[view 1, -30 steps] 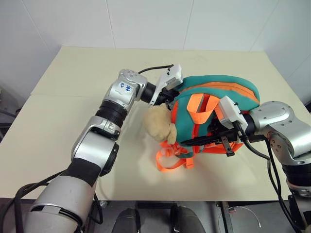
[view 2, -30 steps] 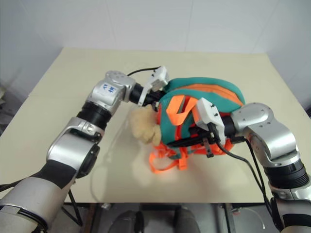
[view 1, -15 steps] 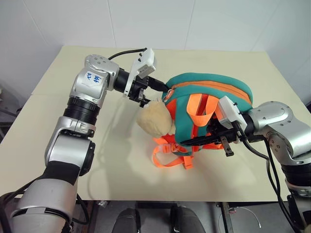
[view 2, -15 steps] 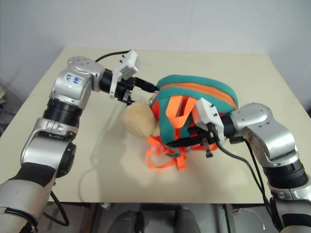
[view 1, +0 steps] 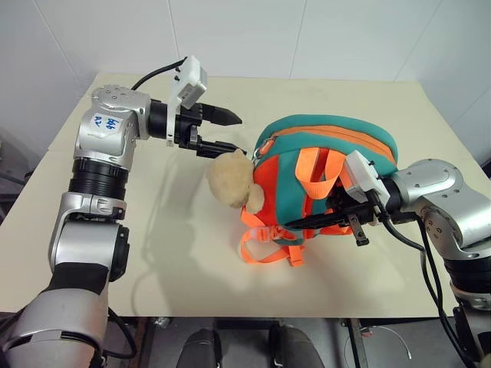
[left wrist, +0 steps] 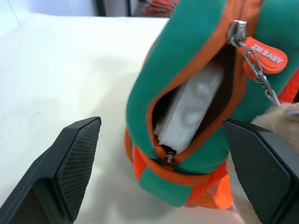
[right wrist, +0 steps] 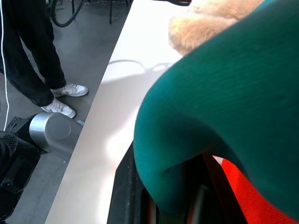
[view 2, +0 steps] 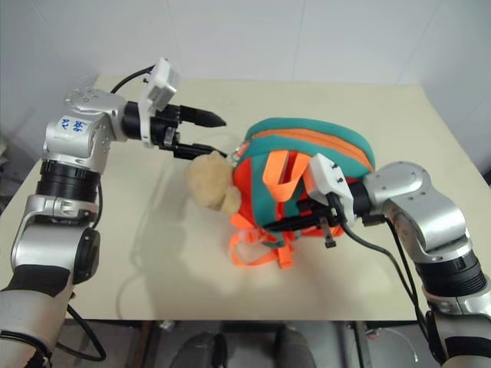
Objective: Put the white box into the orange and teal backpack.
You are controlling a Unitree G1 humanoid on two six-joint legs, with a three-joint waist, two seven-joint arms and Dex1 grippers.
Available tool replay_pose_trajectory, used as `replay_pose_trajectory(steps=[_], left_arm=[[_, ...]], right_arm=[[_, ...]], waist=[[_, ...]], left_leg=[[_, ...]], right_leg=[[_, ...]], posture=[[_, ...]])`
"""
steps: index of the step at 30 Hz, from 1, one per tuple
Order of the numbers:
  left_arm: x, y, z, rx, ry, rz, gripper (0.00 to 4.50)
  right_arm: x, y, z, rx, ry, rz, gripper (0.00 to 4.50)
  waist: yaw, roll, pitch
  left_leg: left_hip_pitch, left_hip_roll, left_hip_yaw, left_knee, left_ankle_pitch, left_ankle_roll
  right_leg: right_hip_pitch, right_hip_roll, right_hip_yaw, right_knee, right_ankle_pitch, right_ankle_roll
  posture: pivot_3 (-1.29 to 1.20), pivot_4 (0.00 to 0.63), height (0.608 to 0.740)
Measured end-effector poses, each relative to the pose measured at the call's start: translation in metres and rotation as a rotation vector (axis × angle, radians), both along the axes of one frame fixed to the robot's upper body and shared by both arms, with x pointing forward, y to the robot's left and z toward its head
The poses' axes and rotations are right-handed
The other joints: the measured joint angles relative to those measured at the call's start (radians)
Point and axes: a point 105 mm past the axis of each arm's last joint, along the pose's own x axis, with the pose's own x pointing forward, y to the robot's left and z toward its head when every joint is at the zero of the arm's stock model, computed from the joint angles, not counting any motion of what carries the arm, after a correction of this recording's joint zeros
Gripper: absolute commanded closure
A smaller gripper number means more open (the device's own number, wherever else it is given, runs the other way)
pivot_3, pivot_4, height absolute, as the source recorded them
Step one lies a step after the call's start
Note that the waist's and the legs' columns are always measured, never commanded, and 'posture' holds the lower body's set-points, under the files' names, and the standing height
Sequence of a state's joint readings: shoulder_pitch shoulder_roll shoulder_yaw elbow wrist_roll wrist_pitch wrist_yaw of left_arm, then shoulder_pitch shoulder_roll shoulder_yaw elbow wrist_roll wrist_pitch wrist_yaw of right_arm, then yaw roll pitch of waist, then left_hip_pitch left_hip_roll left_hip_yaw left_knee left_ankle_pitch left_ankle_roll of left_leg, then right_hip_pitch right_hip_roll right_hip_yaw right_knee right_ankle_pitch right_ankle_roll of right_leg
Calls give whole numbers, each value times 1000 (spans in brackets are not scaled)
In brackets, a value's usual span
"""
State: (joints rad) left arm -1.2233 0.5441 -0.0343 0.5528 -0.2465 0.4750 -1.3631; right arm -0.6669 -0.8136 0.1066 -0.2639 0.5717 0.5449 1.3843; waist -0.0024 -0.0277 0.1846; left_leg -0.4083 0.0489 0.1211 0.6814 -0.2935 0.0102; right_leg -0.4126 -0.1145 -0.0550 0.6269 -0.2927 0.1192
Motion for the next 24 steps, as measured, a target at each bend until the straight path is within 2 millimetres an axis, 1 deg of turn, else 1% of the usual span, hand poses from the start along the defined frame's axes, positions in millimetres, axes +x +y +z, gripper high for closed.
replay_pose_trajectory(steps=[2, 4, 6, 9, 11, 13, 17, 19, 22, 24], left_arm=[[-5, 3, 5, -62, 6, -21, 44], [-9, 11, 2, -97, 24, -36, 44], [-7, 20, -1, -132, 55, -17, 44], [-11, 32, 11, -240, 92, -16, 44], [-15, 37, 16, -264, 112, -22, 44], [-24, 35, 10, -229, 129, -56, 44], [-34, 27, -15, -186, 256, -105, 44], [-36, 23, -17, -169, 271, -124, 44], [-34, 19, -23, -138, 265, -118, 44], [-22, 14, -30, -154, 267, -82, 44]], right_arm=[[0, 0, 0, 0, 0, 0, 3944], [0, 0, 0, 0, 0, -1, 3944], [1, 0, 0, 0, 1, -2, 3944], [1, 0, 1, 0, 0, -2, 3944], [1, 0, 1, 0, 1, -3, 3944], [1, 0, 1, 0, 1, -4, 3944], [2, -1, 1, 2, 3, -8, 3944], [3, -1, 1, 2, 3, -9, 3944], [3, -1, 1, 2, 4, -11, 3944], [3, -1, 1, 3, 4, -11, 3944]], waist=[[-2, 0, 0], [-3, 0, 0], [-1, 0, 0], [-1, 0, 0], [-1, 0, 0], [-1, 0, 0], [-1, 0, 0], [-1, 0, 0], [0, 0, 0], [1, 0, 0]], left_leg=[[0, 0, 0, 0, 0, 0], [0, 0, 0, 0, 0, 0], [0, 0, 0, 0, 0, 0], [0, 0, 0, 0, 0, 0], [0, 0, 0, 0, 0, 0], [1, 0, 0, 0, 0, 0], [1, 0, 0, 0, 0, 0], [1, 0, 0, 0, 0, 0], [1, 0, 0, 0, 0, 0], [2, 0, 0, 0, 0, 0]], right_leg=[[0, 0, 0, 0, 0, 0], [0, 0, 0, 0, 0, 0], [0, 0, 0, 1, 0, 0], [0, 0, 0, 0, 0, 0], [0, 0, 0, 0, 0, 0], [1, 0, 0, 0, 0, 0], [1, 0, 0, 1, 0, 0], [1, 0, 0, 1, 0, 0], [1, 0, 0, 1, 0, 0], [1, 0, 0, 1, 0, 0]], posture=[[0, 150, 740], [0, 150, 740], [0, 150, 740], [0, 150, 740], [0, 150, 740], [0, 150, 740], [0, 150, 740], [0, 150, 740], [0, 150, 740], [0, 150, 740]])
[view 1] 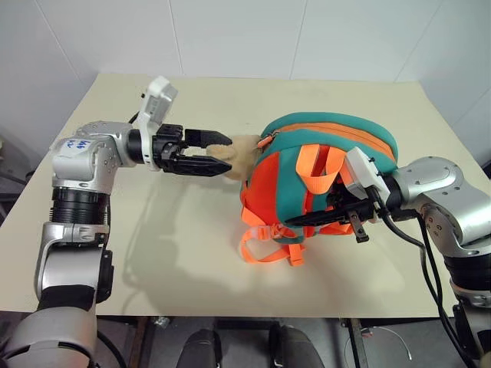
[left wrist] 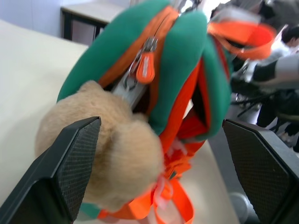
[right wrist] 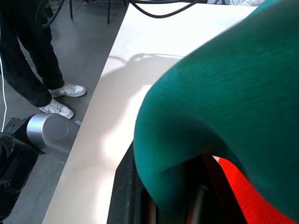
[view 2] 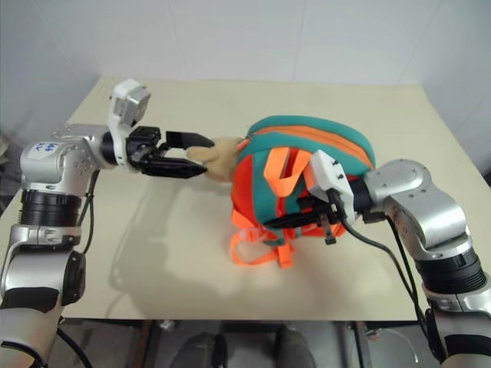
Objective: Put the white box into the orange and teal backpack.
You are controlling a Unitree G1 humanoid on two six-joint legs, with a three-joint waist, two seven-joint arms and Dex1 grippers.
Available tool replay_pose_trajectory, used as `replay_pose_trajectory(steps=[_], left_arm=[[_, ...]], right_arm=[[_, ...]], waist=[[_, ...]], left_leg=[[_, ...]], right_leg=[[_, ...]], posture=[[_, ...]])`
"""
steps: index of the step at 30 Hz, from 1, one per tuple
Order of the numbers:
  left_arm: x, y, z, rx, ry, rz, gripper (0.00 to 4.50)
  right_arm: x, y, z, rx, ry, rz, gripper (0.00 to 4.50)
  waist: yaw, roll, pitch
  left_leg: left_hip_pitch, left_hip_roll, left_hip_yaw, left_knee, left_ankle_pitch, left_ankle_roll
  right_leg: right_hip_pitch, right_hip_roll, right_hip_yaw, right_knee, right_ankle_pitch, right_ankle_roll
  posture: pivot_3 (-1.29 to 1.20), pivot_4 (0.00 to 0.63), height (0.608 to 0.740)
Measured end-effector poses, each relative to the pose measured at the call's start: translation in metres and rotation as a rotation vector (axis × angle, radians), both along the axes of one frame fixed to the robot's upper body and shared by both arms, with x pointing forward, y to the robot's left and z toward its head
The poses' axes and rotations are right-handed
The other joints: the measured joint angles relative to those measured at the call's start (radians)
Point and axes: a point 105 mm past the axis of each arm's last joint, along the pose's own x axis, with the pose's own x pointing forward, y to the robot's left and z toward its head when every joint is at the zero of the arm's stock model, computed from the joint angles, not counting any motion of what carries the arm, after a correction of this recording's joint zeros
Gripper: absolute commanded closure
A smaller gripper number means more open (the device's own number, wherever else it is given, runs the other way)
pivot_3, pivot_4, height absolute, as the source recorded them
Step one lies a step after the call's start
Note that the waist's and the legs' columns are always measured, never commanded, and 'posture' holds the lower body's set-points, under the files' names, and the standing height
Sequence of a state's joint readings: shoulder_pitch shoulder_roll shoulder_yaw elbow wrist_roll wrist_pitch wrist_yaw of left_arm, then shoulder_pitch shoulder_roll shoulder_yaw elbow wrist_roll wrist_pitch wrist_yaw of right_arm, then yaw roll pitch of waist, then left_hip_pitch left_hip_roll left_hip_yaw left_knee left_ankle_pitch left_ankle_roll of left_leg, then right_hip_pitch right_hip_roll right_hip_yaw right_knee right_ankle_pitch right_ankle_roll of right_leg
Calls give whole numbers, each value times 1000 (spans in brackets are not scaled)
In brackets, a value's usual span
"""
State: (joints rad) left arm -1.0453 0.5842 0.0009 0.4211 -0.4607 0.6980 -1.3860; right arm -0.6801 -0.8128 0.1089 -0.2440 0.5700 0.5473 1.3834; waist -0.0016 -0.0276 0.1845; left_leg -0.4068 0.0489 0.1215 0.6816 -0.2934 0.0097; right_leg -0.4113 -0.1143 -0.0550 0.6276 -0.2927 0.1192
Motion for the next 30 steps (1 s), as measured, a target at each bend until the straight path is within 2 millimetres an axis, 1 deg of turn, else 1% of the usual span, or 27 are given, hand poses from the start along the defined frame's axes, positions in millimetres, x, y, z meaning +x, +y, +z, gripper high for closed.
replay_pose_trajectory(steps=[2, 4, 8, 11, 15, 18, 20, 22, 25, 28, 30], left_arm=[[14, -3, -4, -17, 8, 54, 44], [19, -1, -3, -13, -6, 84, 44], [23, 0, 1, -1, -48, 98, 44], [29, 5, 2, 6, -52, 127, 44], [29, 6, -2, 16, -44, 120, 44], [28, -2, -6, 22, -37, 89, 44], [28, -15, -15, 25, -12, 55, 44], [29, -21, -21, 27, 12, 41, 44], [28, -23, -20, 29, 24, 19, 44], [24, -25, -20, 42, 27, -13, 622], [24, -25, -20, 44, 34, -17, 1176]], right_arm=[[0, 0, 0, 1, -1, 0, 3944], [0, 0, 0, 1, -1, 0, 3944], [-3, 1, -1, 1, -4, -1, 3944], [-3, 1, -3, 4, 8, -7, 3944], [-4, 2, -3, 4, 10, -10, 3944], [-4, 2, -3, 4, 8, -10, 3944], [-4, 2, -3, 4, 7, -10, 3944], [-4, 2, -3, 4, 7, -10, 3944], [-4, 2, -3, 4, 7, -10, 3944], [-4, 2, -3, 4, 7, -10, 3944], [-4, 2, -3, 4, 7, -10, 3944]], waist=[[1, 0, 0], [0, 0, 0], [-2, 0, 0], [-1, 0, 0], [-1, 0, 0], [0, 0, 0], [0, 0, 0], [1, 0, 0], [-3, 0, 0], [-1, 0, 0], [0, 0, 0]], left_leg=[[0, 0, 0, 0, 0, 0], [0, 0, 0, 0, 0, 0], [0, 0, 1, -1, 0, 0], [0, 0, 2, -1, 0, 0], [0, 0, 2, 0, -1, 0], [0, 0, 2, 0, -1, 0], [0, 0, 2, 0, -1, 0], [-1, 0, 2, 0, -1, 0], [-1, 0, 2, -1, -1, 0], [-1, 0, 2, -1, -1, 0], [-1, 0, 2, -1, -1, 0]], right_leg=[[0, 0, 0, 0, 0, 0], [0, 0, 0, -1, 0, 0], [-1, 0, 0, -1, 0, 0], [-1, 0, 0, -1, 0, 0], [-1, 0, 0, -1, 0, 0], [-1, 0, 0, -1, 0, 0], [-1, 0, 0, -1, 0, 0], [-1, 0, -1, -1, 0, 0], [-1, 0, -1, -1, 0, 0], [-1, 0, -1, -1, 0, 0], [-1, 0, -1, -1, 0, 0]], posture=[[0, 150, 740], [0, 150, 740], [0, 150, 740], [0, 150, 740], [0, 150, 740], [0, 150, 740], [0, 150, 740], [0, 150, 740], [0, 150, 740], [0, 150, 740], [0, 150, 740]])
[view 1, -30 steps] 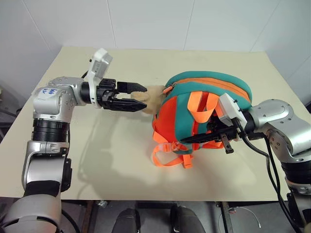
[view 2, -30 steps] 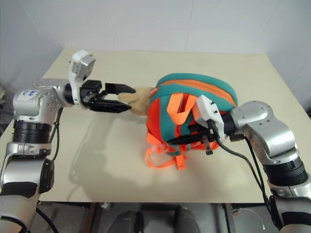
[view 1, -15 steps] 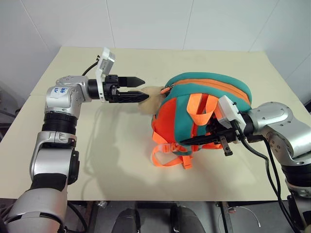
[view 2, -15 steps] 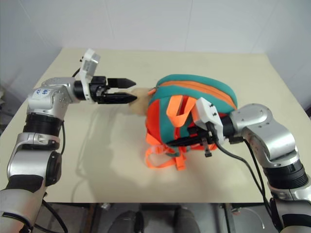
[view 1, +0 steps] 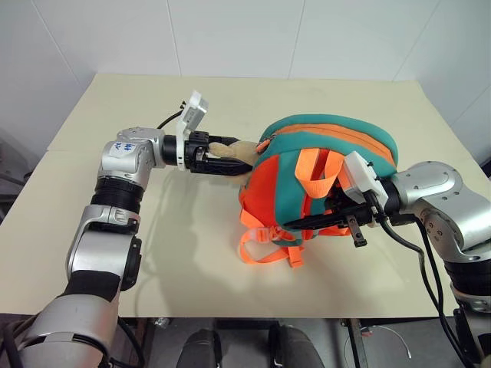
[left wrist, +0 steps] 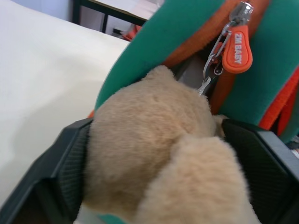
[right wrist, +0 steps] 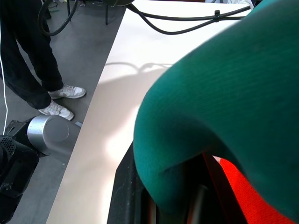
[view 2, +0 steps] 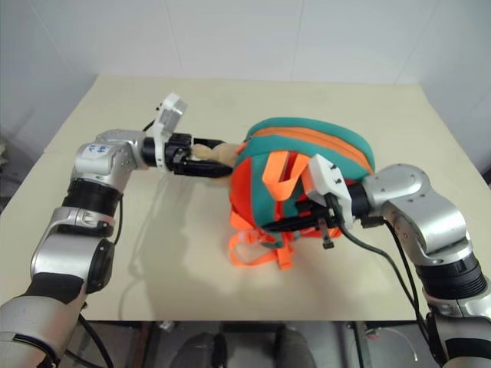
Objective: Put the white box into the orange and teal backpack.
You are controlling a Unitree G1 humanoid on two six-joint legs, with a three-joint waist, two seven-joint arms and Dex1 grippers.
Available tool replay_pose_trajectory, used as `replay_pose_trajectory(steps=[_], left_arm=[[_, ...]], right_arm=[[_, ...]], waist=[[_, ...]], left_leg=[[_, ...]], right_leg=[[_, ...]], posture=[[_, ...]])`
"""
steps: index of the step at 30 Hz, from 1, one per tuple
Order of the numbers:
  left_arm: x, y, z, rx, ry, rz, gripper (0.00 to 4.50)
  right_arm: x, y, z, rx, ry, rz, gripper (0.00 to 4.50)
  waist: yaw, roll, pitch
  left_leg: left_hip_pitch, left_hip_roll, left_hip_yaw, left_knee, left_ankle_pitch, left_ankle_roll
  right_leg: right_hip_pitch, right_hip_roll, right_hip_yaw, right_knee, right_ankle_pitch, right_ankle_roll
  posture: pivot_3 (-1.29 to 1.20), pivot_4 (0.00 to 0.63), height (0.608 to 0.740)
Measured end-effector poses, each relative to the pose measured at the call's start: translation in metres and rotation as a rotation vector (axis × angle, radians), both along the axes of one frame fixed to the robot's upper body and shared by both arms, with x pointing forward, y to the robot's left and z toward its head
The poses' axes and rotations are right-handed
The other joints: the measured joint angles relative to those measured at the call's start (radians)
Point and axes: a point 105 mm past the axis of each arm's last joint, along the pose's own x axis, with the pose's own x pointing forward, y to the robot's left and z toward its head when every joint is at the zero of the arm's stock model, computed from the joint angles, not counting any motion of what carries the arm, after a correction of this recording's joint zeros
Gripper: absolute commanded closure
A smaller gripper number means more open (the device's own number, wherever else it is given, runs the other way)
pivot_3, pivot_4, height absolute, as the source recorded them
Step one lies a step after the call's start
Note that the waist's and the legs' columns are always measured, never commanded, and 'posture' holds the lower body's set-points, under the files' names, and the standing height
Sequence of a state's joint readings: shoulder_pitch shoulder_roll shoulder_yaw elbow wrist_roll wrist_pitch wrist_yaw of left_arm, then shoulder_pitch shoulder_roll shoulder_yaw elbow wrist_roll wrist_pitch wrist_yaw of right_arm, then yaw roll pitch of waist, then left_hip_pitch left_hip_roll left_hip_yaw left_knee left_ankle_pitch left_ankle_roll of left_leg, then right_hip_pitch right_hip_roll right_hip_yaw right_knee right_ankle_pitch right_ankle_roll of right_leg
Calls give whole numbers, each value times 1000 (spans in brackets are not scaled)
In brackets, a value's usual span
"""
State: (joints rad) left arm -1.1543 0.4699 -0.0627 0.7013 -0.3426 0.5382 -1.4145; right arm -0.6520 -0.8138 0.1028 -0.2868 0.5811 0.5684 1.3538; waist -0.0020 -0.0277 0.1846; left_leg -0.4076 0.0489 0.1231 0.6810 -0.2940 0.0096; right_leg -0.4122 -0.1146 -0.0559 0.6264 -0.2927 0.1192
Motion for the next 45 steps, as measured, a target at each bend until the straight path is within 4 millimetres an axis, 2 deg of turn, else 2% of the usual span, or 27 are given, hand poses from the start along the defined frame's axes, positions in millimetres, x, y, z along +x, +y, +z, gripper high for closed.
replay_pose_trajectory(steps=[6, 10, 17, 24, 39, 45], left_arm=[[-8, -2, 7, 31, -30, -33, 2813], [-14, -1, 19, 40, -49, -32, 3407], [-17, 12, 43, -5, -96, 8, 3540], [-22, 20, 61, 31, -175, 3, 3540], [-22, 38, 58, 142, -232, 11, 3541], [-18, 43, 64, 166, -273, 38, 3541]], right_arm=[[0, 0, 0, 0, -1, -2, 3944], [0, 0, 0, 1, -2, -5, 3944], [1, 0, 0, 1, -2, -8, 3944], [3, -2, -1, 4, 8, -19, 3944], [6, -2, 2, 112, 68, -63, 3944], [7, -4, 4, 121, 63, -80, 3944]], waist=[[0, 0, 0], [-2, 0, 0], [-1, 0, 0], [-3, 0, 0], [-2, 0, 0], [-2, 0, 0]], left_leg=[[0, 0, -1, 0, 0, 0], [0, 0, -1, 0, 0, 0], [0, 0, -1, 0, 0, 0], [0, 0, -1, 0, 0, 0], [0, 0, -1, 0, 0, 0], [0, 0, 0, 0, 0, 0]], right_leg=[[0, 0, 0, 0, 0, 0], [0, 0, 0, 0, 0, 0], [0, 0, 0, 0, 0, 0], [0, 0, 0, 0, 0, 0], [0, 0, 0, 0, 0, 0], [0, 0, 0, 0, 0, 0]], posture=[[0, 150, 740], [0, 150, 740], [0, 150, 740], [0, 150, 740], [0, 150, 740], [0, 150, 740]])
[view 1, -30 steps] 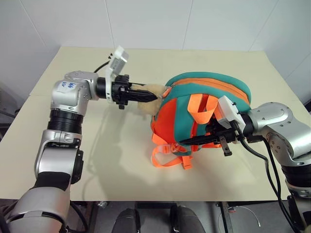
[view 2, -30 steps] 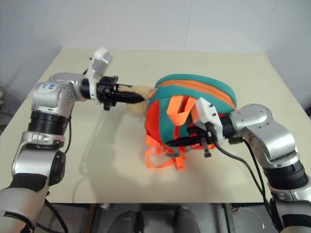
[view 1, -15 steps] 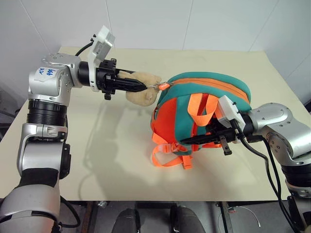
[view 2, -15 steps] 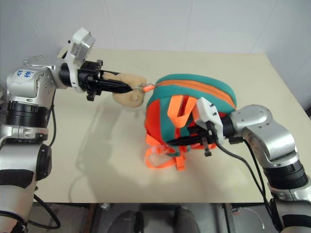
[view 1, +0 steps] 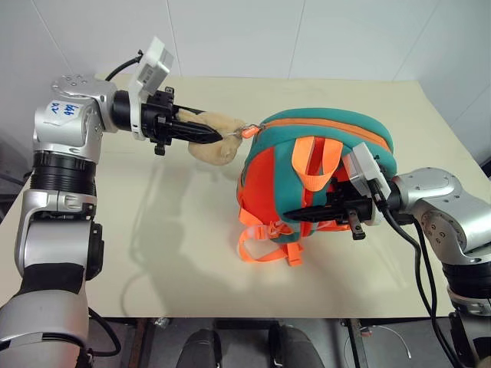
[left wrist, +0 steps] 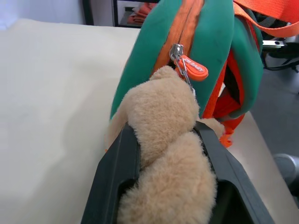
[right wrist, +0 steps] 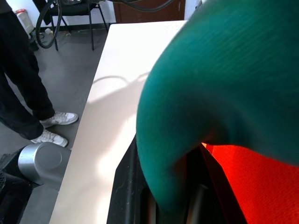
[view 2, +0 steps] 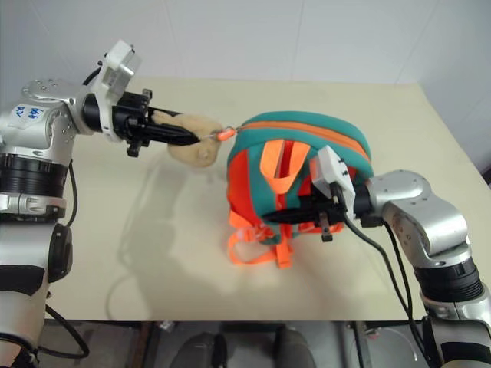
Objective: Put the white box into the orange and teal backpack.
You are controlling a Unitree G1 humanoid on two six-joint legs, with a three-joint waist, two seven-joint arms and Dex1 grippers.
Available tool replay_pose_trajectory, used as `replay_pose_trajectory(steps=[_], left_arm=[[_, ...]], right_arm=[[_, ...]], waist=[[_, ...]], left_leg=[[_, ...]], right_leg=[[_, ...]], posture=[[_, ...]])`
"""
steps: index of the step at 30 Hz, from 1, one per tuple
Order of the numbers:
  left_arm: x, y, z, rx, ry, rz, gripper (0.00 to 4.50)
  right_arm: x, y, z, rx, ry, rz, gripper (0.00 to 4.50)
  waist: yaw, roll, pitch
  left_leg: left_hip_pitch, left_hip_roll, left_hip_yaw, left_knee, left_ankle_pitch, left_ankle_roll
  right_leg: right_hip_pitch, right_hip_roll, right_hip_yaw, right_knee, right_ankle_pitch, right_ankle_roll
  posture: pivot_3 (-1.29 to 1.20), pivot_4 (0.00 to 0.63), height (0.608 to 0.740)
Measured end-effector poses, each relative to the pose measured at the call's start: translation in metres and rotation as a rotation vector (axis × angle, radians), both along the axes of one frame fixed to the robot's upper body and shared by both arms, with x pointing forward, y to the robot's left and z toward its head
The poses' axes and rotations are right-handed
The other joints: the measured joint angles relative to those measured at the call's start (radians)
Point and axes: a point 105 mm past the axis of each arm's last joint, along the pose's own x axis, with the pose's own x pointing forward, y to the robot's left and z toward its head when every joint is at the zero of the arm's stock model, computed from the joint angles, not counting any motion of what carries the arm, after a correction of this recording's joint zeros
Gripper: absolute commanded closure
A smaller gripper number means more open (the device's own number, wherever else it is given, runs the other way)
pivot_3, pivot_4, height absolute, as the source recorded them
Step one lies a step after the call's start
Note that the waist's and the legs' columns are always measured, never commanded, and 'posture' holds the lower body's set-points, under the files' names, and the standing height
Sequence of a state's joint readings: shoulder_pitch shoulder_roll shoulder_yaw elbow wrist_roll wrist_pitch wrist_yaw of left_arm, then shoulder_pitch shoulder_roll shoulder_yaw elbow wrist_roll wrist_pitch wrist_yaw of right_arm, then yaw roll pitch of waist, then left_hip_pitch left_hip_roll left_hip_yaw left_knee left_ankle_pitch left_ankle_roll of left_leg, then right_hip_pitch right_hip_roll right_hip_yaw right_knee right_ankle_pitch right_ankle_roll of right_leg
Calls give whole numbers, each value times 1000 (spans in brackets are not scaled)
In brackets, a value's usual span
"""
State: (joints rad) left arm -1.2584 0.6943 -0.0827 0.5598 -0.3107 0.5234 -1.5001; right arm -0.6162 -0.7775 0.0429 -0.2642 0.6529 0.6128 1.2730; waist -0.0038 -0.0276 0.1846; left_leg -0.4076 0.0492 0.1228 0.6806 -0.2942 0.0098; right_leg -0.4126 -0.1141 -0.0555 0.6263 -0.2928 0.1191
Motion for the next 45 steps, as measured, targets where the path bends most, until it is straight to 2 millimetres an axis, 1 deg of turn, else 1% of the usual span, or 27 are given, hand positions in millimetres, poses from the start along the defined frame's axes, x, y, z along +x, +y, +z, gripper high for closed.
replay_pose_trajectory(steps=[9, 14, 21, 26, 29, 31, 39, 45], left_arm=[[9, 11, -8, 116, -35, 62, 3541], [16, 17, -19, 192, -45, 91, 3541], [22, 20, -25, 277, -74, 99, 3541], [24, 20, -39, 353, -58, 87, 3541], [27, 24, -50, 392, -35, 93, 3541], [29, 26, -54, 400, -25, 98, 3541], [35, 15, -71, 398, 41, 80, 3541], [39, 13, -87, 435, 76, 81, 3541]], right_arm=[[0, -1, -3, 3, 10, -5, 3944], [0, -1, -4, 5, 14, -12, 3944], [-1, -2, -8, 20, 28, -25, 3944], [-2, 0, -8, 25, 25, -26, 3944], [-3, 0, -9, 25, 26, -28, 3944], [-3, 0, -9, 25, 26, -29, 3944], [-3, 0, -10, 27, 29, -36, 3944], [-2, 0, -11, 33, 32, -39, 3944]], waist=[[1, 0, 0], [0, 0, 0], [1, 0, 0], [0, 0, 0], [0, 0, 0], [0, 0, 0], [0, 0, 0], [0, 0, 0]], left_leg=[[0, 0, 0, 0, 0, 0], [0, 0, 0, 0, 0, 0], [0, 0, 0, 0, 0, 0], [0, 0, 0, 0, 0, 1], [0, 0, 0, 0, 0, 1], [0, 0, 0, 0, 0, 1], [0, 0, 0, 0, -1, 1], [0, 0, 0, 0, -1, 1]], right_leg=[[0, 0, 0, 0, 0, 0], [0, 0, 0, 0, 0, 0], [0, 0, 0, 0, 0, 0], [0, 0, 0, 0, 0, 0], [-1, 0, 0, 0, 0, 0], [-1, 0, 0, 0, 0, 0], [-1, 0, 0, 0, 0, 0], [-1, 0, 0, 0, 0, 0]], posture=[[0, 150, 740], [0, 150, 740], [0, 150, 740], [0, 150, 740], [0, 150, 740], [0, 150, 740], [0, 150, 740], [0, 150, 740]])
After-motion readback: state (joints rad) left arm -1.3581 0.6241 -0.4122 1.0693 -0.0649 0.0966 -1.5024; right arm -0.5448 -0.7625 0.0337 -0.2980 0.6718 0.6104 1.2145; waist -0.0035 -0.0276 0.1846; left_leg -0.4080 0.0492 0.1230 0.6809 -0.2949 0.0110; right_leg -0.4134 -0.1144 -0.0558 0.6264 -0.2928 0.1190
